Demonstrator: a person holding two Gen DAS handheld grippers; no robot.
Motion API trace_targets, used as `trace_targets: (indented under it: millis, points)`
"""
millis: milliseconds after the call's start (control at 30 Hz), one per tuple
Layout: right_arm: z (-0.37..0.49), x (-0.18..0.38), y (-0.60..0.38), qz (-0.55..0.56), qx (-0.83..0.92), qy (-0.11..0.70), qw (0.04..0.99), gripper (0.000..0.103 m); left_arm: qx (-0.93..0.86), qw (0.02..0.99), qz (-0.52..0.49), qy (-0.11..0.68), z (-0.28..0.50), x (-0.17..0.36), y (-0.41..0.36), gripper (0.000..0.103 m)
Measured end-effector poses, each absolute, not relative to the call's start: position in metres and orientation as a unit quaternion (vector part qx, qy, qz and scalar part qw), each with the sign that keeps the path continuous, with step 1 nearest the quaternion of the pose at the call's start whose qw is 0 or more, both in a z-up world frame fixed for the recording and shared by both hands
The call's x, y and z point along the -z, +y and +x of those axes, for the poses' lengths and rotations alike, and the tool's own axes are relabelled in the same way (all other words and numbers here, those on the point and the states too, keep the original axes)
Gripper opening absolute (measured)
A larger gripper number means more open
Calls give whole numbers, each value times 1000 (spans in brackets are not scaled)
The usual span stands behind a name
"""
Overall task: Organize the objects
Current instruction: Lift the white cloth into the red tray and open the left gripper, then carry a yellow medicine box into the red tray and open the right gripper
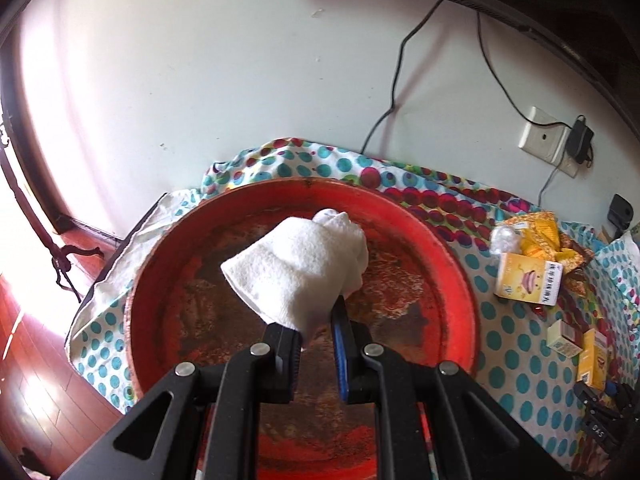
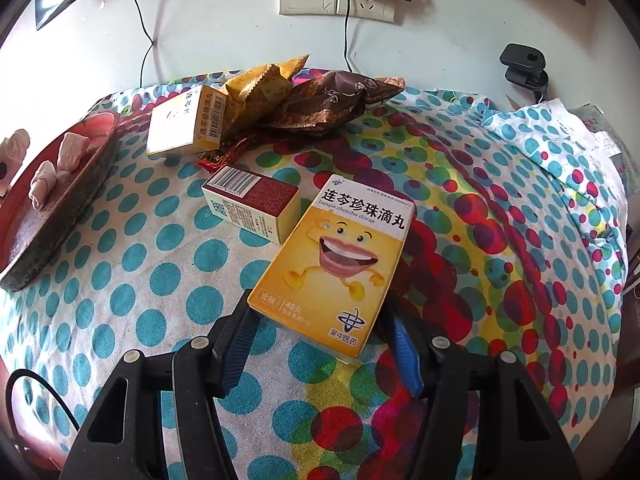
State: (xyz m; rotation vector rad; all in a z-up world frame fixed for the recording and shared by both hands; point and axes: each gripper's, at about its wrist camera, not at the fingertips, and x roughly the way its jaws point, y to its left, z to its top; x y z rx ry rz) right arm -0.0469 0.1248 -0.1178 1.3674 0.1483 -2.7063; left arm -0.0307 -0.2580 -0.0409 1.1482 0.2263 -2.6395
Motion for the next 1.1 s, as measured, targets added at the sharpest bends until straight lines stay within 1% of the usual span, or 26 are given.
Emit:
trace_targets:
  millis: [100,233,333,467,667,1100]
  points:
    - [-45,115,121,445,892,55,53,59,900,141,401,96,-29,50,-276,14]
    - [-43,111,119,438,896,61,52,59,892,170,408,92,-29,62,-292,14]
    - [-42,110,117,437,896,61,54,59,887,164,415,116,-29,72,-305,14]
    - [-40,110,112,437,896,64,56,59,887,152,416,126,-30,78,-309,14]
    - [-37,106,104,429,899,74,58,59,886,150,423,115,-34,86,-313,14]
    - [-30,98,85,419,901,86,69,59,873,168,441,123,-35,101,-326,17]
